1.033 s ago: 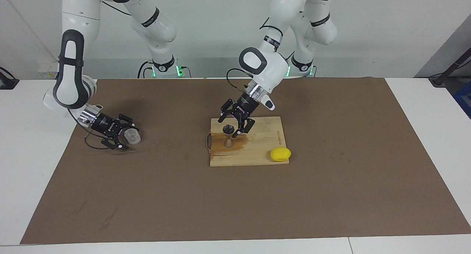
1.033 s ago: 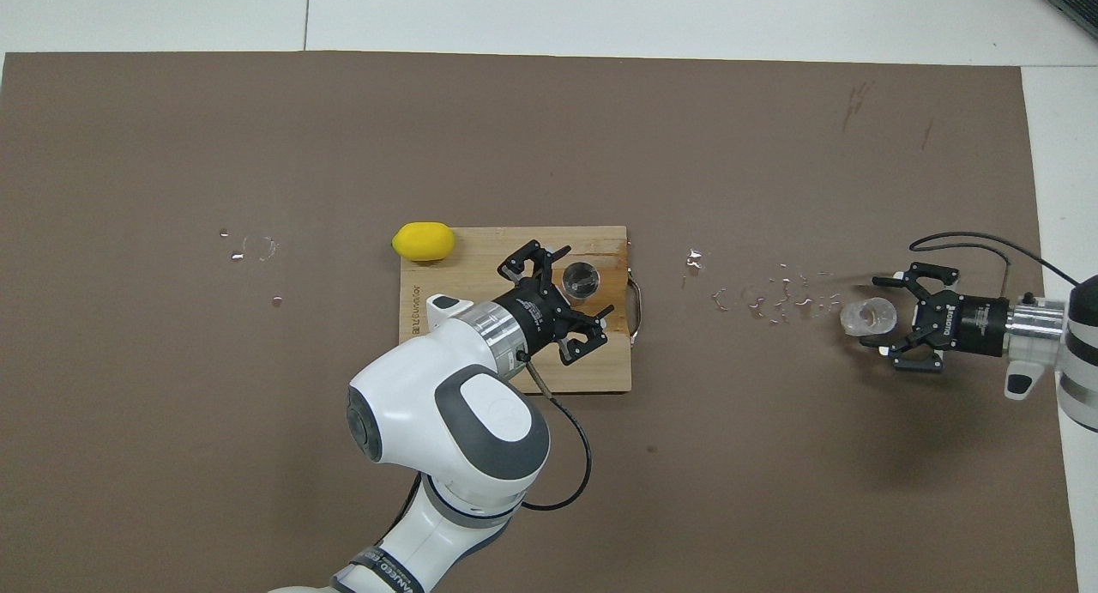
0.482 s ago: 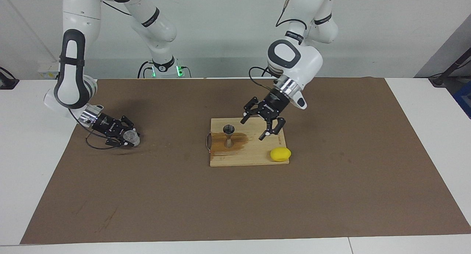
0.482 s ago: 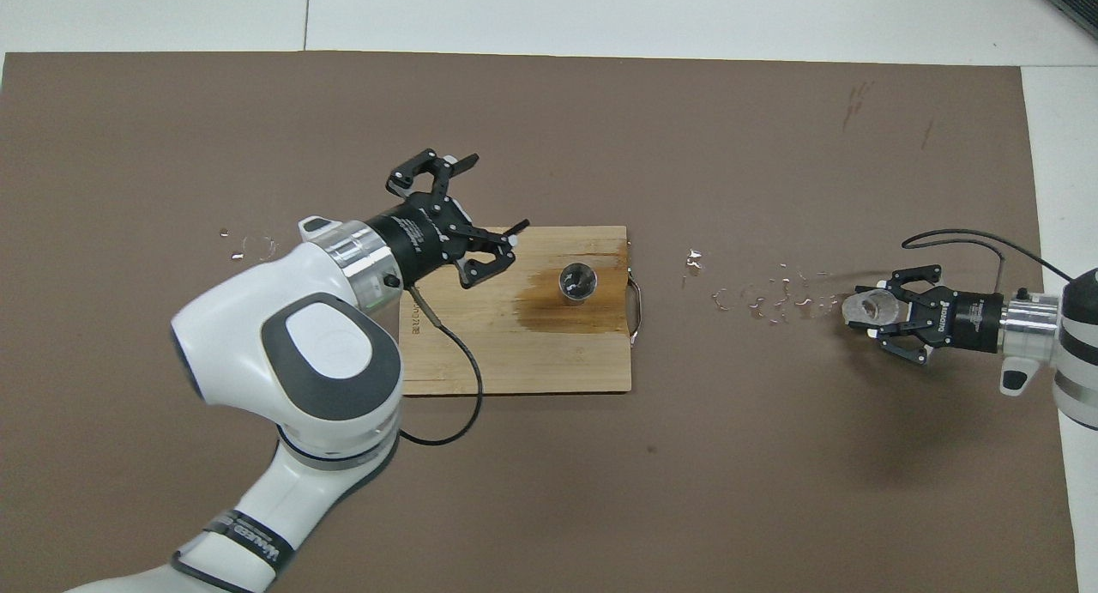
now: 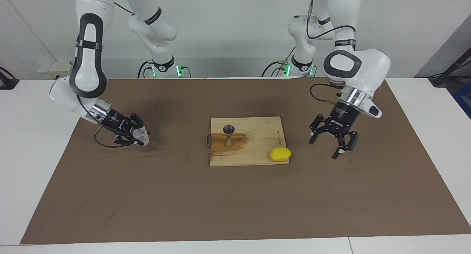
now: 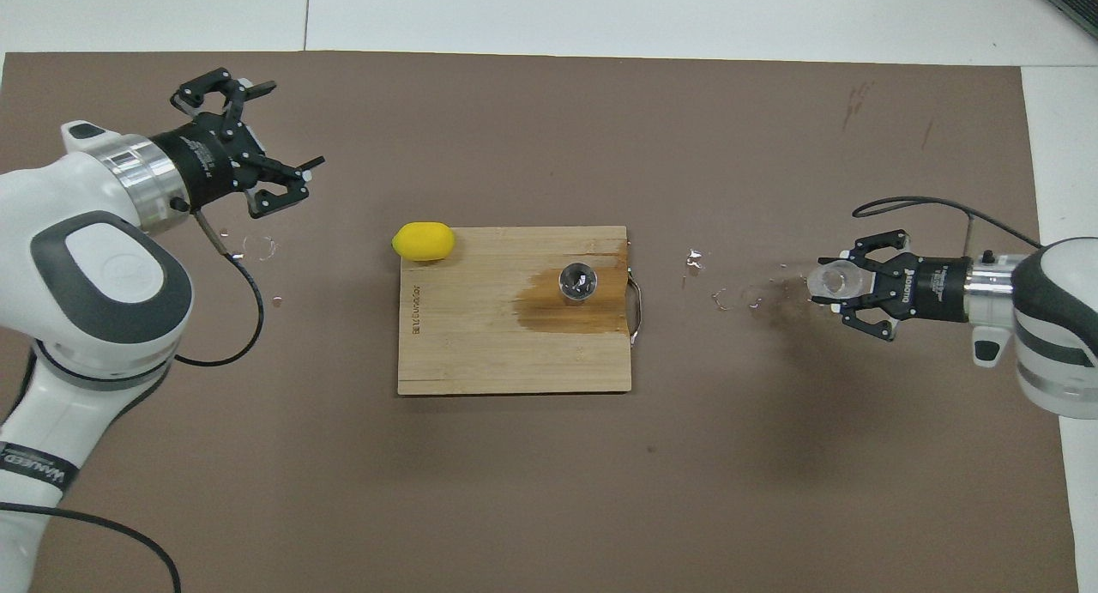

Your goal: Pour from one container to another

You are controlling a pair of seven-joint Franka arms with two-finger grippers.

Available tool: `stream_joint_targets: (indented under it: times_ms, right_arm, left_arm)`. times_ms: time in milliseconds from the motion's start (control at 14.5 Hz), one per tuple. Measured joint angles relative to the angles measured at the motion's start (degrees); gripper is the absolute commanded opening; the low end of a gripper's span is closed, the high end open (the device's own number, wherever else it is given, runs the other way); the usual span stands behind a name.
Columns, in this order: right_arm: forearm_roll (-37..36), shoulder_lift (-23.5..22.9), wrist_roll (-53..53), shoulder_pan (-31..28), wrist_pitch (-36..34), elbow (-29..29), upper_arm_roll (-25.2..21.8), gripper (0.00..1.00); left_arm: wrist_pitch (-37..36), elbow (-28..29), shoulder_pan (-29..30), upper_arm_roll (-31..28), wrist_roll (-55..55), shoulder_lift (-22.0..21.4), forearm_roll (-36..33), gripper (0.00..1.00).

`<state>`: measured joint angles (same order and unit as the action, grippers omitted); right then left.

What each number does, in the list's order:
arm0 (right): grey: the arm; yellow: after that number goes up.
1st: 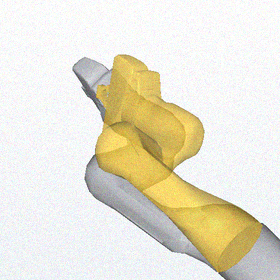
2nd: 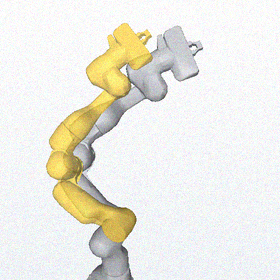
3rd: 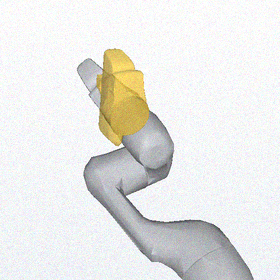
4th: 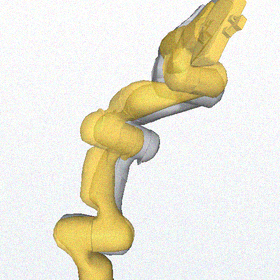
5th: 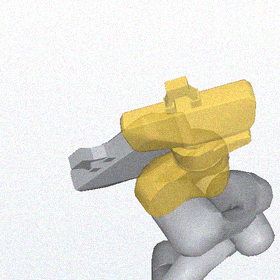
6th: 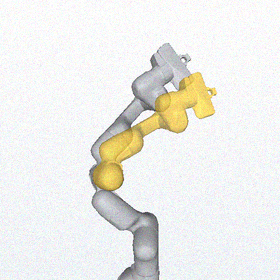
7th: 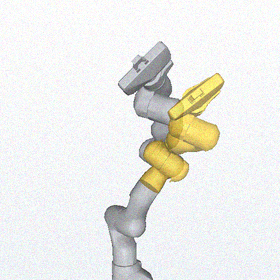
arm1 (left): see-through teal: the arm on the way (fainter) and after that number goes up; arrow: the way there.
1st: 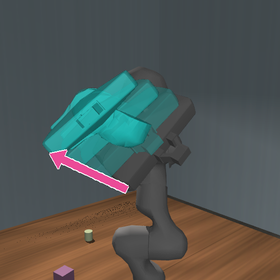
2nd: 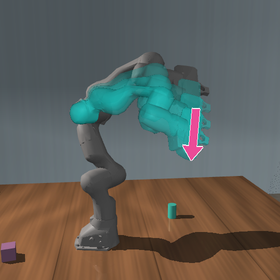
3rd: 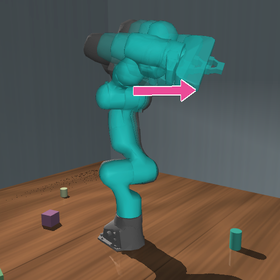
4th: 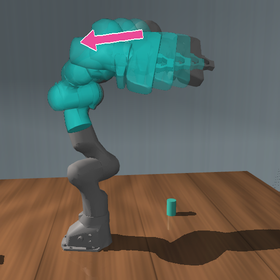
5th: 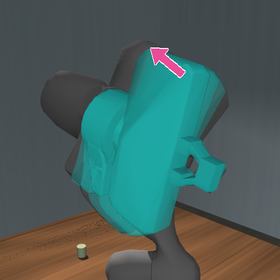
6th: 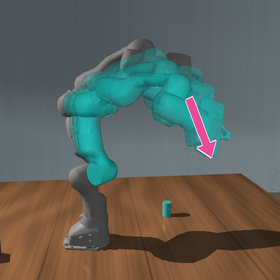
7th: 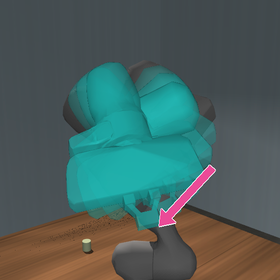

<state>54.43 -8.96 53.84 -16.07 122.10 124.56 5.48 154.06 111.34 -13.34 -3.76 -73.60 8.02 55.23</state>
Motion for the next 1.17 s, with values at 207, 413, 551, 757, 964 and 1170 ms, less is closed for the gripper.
stream_joint_targets:
  times_ms: [207, 413, 551, 757, 964, 1170]
  right_arm:
    - [-1.50, 0.95, 4.65, 8.42, 4.99, -0.34, 0.11, 0.00]
    - [-3.05, 0.86, 12.53, 15.49, 9.95, -1.38, 0.17, 0.00]
    - [-6.19, 0.49, 17.56, 19.06, 11.95, -2.66, 0.17, 0.00]
    - [-15.43, -0.93, 28.55, 23.31, 12.09, -7.43, 0.18, 0.00]
    - [-23.21, -2.36, 38.06, 26.76, 12.06, -12.13, 0.20, 0.00]
    - [-28.37, -3.08, 42.89, 28.48, 10.15, -15.33, 0.18, 0.00]
  left_arm:
    - [-1.75, -3.86, 5.72, 0.04, 0.02, 1.18, -13.56, 1.00]
    - [-7.43, -9.12, 8.49, 0.05, 0.07, 2.57, -25.93, 1.00]
    - [-11.51, -11.74, 10.01, 0.07, 0.08, 2.87, -33.52, 1.00]
    - [-18.51, -14.25, 12.59, 0.25, 4.21, 2.73, -41.81, 1.00]
    - [-25.89, -15.64, 13.92, -0.13, 19.10, 0.89, -42.78, 1.00]
    - [-33.50, -15.67, 16.19, -0.41, 36.69, -1.34, -43.05, 1.00]
